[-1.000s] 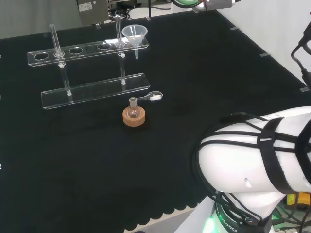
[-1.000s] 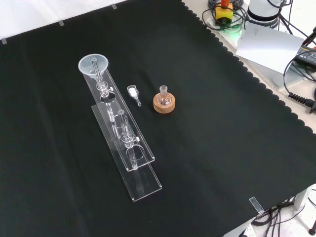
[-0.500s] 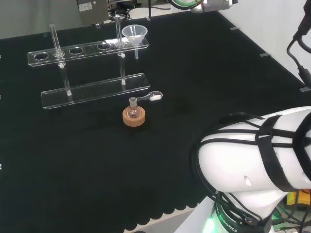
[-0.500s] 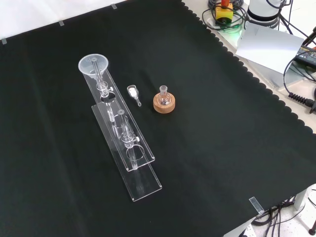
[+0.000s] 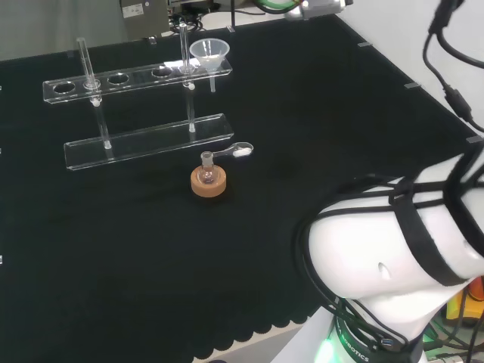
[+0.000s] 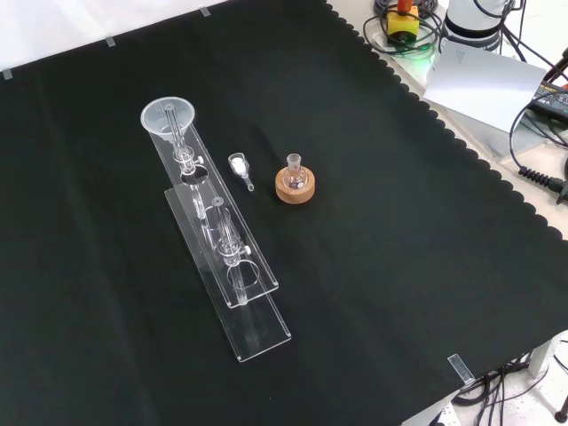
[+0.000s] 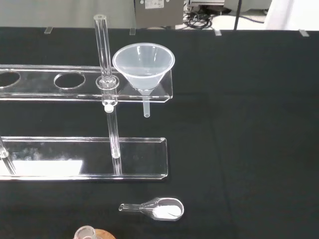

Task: Pick up the funnel from the transparent funnel stand.

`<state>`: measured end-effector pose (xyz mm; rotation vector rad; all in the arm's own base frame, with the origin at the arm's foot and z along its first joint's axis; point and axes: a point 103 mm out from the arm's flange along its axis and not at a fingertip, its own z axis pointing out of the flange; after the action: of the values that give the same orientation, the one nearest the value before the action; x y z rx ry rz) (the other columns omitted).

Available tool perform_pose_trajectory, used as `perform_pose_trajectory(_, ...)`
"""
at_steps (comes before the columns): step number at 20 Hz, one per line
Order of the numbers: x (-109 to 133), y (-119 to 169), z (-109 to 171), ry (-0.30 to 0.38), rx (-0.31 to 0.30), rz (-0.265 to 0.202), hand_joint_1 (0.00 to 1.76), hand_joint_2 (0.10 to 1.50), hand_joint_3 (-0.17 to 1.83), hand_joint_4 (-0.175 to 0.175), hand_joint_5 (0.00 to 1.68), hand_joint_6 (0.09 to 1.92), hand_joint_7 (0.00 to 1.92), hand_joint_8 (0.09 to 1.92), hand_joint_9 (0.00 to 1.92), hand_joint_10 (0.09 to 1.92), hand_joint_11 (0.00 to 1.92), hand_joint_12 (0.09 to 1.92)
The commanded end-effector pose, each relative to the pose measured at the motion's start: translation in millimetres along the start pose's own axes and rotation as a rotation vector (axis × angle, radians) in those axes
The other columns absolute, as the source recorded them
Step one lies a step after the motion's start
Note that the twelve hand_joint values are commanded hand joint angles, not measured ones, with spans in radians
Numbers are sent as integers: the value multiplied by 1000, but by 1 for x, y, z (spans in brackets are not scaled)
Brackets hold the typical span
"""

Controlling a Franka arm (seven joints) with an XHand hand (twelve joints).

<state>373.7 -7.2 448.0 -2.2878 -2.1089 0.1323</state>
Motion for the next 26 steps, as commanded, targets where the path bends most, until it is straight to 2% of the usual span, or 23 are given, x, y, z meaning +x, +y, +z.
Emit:
perform_pose_trajectory(1,-2,108,14,13,7,-52,128,1120,314,-3,200,87,39,497,178,678,0,1404)
perform_pose_trajectory(2,-2,117,15,23,5,-80,133,1118,311,-4,199,87,38,498,177,678,0,1405)
perform_pose_trajectory(3,-2,125,16,11,11,-84,139,1114,308,-4,198,87,38,501,176,679,0,1406)
perform_pose_trajectory(5,-1,136,21,9,37,-74,160,1102,299,-4,199,87,44,510,179,685,0,1406)
perform_pose_trajectory(11,15,167,46,-48,110,-98,305,1003,247,5,195,87,64,553,185,702,0,1384)
perform_pose_trajectory(14,20,180,62,-52,134,-104,360,961,229,6,174,87,31,590,177,722,0,1386)
perform_pose_trajectory(26,6,202,110,-55,235,-115,379,886,200,-19,114,87,0,552,140,766,4,1451)
